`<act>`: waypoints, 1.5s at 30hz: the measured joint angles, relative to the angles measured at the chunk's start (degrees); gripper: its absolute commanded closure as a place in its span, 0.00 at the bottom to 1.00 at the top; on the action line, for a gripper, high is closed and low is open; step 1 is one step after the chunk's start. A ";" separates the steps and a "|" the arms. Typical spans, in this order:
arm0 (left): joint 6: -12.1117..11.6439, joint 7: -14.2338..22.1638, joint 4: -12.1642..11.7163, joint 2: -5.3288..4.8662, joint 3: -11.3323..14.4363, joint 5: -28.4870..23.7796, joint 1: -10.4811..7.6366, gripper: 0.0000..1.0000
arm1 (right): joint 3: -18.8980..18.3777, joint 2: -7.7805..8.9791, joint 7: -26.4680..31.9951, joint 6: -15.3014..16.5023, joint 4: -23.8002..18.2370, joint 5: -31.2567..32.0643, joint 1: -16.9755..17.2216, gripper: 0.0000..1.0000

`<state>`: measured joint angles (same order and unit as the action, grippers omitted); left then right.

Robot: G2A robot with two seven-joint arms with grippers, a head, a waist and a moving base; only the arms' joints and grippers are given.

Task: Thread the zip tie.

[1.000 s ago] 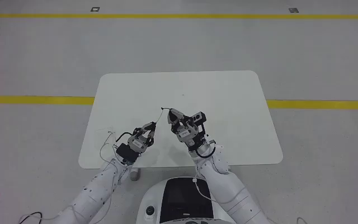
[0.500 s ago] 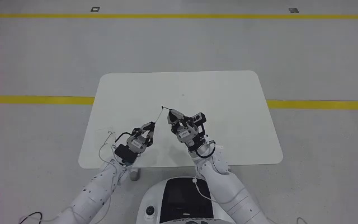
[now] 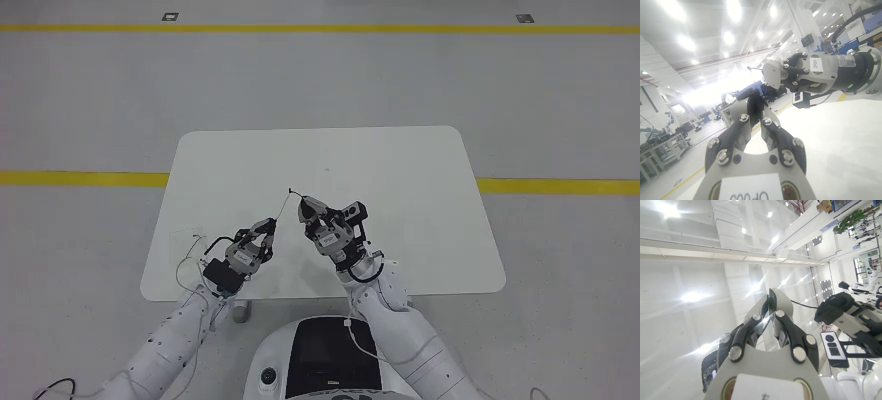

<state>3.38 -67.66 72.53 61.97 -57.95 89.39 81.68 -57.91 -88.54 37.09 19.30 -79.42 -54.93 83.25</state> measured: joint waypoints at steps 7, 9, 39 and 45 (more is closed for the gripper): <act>0.01 -0.44 0.01 0.13 -0.03 0.14 0.06 1.00 | 0.25 -0.06 -0.05 0.10 0.53 -0.02 -0.26 1.00; 0.07 -0.47 0.02 0.16 -0.12 0.16 0.06 1.00 | 0.29 -0.07 -0.06 0.11 0.64 -0.06 -0.34 1.00; 0.17 -0.41 -0.03 0.38 -0.41 0.30 0.03 0.00 | 0.40 -0.16 -0.30 0.16 1.00 -0.01 -0.66 1.00; 0.17 -0.41 -0.03 0.38 -0.41 0.30 0.03 0.00 | 0.49 -0.19 -0.40 0.11 1.16 -0.09 -0.79 1.00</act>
<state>3.55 -68.07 72.50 62.35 -58.36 89.69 81.71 -57.43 -88.73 36.70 19.41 -78.26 -55.02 82.46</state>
